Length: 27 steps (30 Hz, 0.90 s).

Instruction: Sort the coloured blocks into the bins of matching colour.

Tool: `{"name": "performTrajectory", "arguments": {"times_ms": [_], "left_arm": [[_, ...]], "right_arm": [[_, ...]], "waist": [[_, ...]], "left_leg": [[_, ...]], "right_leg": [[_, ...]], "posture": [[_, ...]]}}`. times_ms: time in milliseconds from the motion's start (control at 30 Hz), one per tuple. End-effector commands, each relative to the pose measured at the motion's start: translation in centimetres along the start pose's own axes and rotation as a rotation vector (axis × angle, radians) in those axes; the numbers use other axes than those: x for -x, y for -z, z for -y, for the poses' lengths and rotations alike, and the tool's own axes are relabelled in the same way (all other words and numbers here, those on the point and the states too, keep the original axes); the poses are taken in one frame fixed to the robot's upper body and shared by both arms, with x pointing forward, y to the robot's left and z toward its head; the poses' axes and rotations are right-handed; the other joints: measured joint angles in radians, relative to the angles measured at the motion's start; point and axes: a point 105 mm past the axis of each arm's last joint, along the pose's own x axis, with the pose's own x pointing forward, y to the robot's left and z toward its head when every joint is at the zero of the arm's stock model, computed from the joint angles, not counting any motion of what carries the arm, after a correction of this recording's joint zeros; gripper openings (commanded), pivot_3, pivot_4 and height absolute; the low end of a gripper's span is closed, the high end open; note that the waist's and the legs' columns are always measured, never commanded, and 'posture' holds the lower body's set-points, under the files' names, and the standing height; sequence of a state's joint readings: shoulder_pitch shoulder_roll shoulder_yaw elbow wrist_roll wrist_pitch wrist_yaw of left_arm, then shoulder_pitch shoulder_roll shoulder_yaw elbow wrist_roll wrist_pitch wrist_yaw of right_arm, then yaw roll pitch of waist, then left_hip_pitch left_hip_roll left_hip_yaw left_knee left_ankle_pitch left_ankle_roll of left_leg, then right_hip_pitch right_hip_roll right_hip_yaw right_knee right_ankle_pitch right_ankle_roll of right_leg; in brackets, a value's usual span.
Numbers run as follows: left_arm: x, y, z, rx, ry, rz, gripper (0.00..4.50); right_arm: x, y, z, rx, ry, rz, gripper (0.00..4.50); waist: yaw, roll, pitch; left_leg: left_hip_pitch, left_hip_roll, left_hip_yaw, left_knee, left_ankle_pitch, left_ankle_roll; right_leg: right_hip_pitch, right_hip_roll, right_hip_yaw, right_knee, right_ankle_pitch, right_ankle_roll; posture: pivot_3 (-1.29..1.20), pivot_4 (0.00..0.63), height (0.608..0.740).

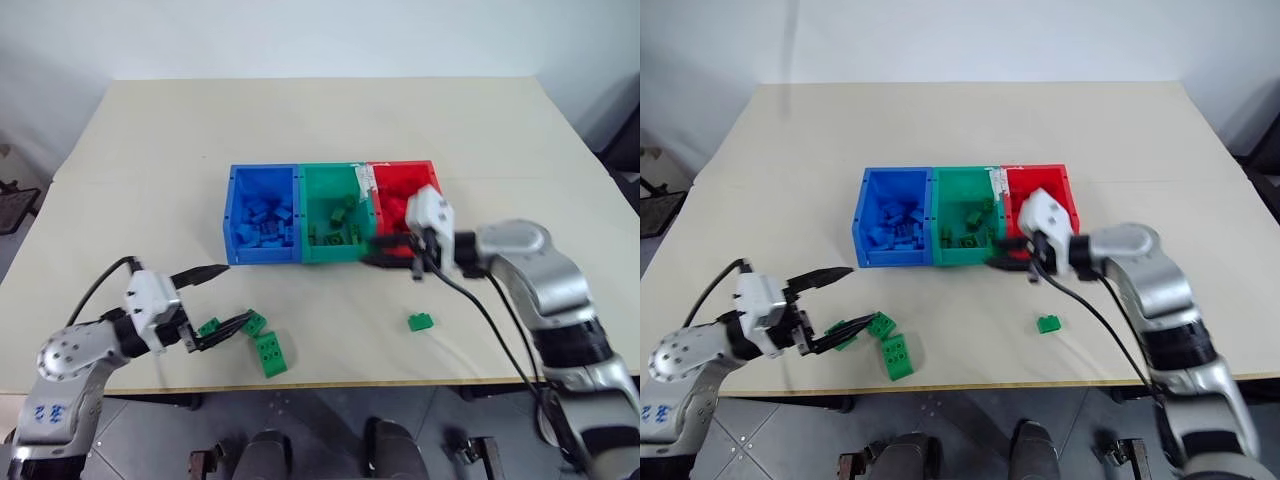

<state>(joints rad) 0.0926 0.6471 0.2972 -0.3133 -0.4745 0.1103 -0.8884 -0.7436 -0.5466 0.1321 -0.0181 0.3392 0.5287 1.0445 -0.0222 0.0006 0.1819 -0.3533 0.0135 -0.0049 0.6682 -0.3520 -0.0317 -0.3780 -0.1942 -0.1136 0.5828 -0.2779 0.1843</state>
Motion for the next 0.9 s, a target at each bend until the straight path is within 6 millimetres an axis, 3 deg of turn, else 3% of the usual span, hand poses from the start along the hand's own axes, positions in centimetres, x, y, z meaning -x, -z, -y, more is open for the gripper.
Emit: {"name": "performTrajectory", "arguments": {"times_ms": [33,200,300,467,533,567,733,800,900], "left_arm": [[1.2,-0.5,-0.2,-0.01,-0.044,0.012,4.5],[1.2,-0.4,0.2,0.012,-0.05,0.013,4.5],[0.7,-0.6,0.5,0.017,-0.034,0.02,4.5],[0.1,-1.1,0.7,0.022,-0.01,0.038,4.5],[-0.3,-1.4,0.1,-0.01,-0.021,0.049,4.5],[-0.6,-1.5,0.0,-0.012,-0.013,0.053,4.5],[-2.7,-1.0,1.5,-0.01,0.174,0.014,4.5],[-3.6,-0.6,1.7,-0.019,0.208,-0.005,4.5],[-4.8,-0.5,1.7,-0.073,0.24,-0.007,4.5]], "right_arm": [[-1.2,-1.4,2.7,0.017,0.136,0.022,0.97],[-4.1,-2.3,6.2,0.04,0.288,0.032,0.97],[-4.3,-2.5,6.7,0.045,0.29,0.047,1.95],[-2.6,-3.5,6.9,0.094,0.288,0.113,3.67],[-1.0,-3.4,6.3,0.111,0.261,0.144,4.39],[0.2,-3.1,5.9,0.121,0.252,0.151,4.48],[7.2,-0.7,2.4,0.147,0.191,0.13,4.48],[9.9,1.3,-0.2,0.181,0.109,0.043,4.48],[13.1,4.1,-2.1,0.195,0.095,-0.11,4.48]], "waist": [[0.002,0.0,0.0],[-0.004,0.0,0.0],[-0.006,0.0,0.0],[-0.01,0.0,0.0],[-0.005,0.0,0.0],[-0.002,0.0,0.0],[0.019,0.0,0.0],[0.027,0.001,0.0],[0.024,0.001,0.0]], "left_leg": [[0.0,0.0,-0.001,0.0,0.0,0.0],[-0.001,0.0,0.0,0.0,0.0,0.0],[-0.001,0.0,0.0,-0.001,0.0,0.0],[-0.001,0.0,0.0,-0.002,0.0,-0.001],[-0.001,0.0,0.001,-0.002,0.0,-0.001],[-0.002,0.0,0.0,-0.002,0.0,-0.001],[-0.002,-0.001,0.0,-0.001,-0.001,0.0],[-0.002,-0.001,0.002,-0.001,-0.001,0.0],[-0.002,0.0,0.004,-0.001,-0.001,0.0]], "right_leg": [[0.0,0.0,0.0,0.001,0.0,0.0],[-0.001,0.0,0.0,0.001,0.0,0.0],[-0.003,0.0,-0.001,0.002,0.0,0.0],[-0.004,0.0,-0.001,0.002,0.0,0.0],[-0.004,0.0,-0.001,0.002,0.0,0.0],[-0.004,0.0,-0.001,0.002,0.0,0.0],[-0.003,0.0,-0.001,0.001,0.0,0.0],[-0.003,0.0,-0.001,0.001,0.0,0.0],[-0.003,0.0,0.0,0.0,0.0,0.0]], "posture": [[0.0,0.15,0.74],[0.0,0.15,0.74],[0.0,0.15,0.74],[0.0,0.15,0.74],[0.0,0.15,0.74],[0.0,0.15,0.74],[0.0,0.15,0.74],[0.0,0.15,0.74],[0.0,0.15,0.74]]}}
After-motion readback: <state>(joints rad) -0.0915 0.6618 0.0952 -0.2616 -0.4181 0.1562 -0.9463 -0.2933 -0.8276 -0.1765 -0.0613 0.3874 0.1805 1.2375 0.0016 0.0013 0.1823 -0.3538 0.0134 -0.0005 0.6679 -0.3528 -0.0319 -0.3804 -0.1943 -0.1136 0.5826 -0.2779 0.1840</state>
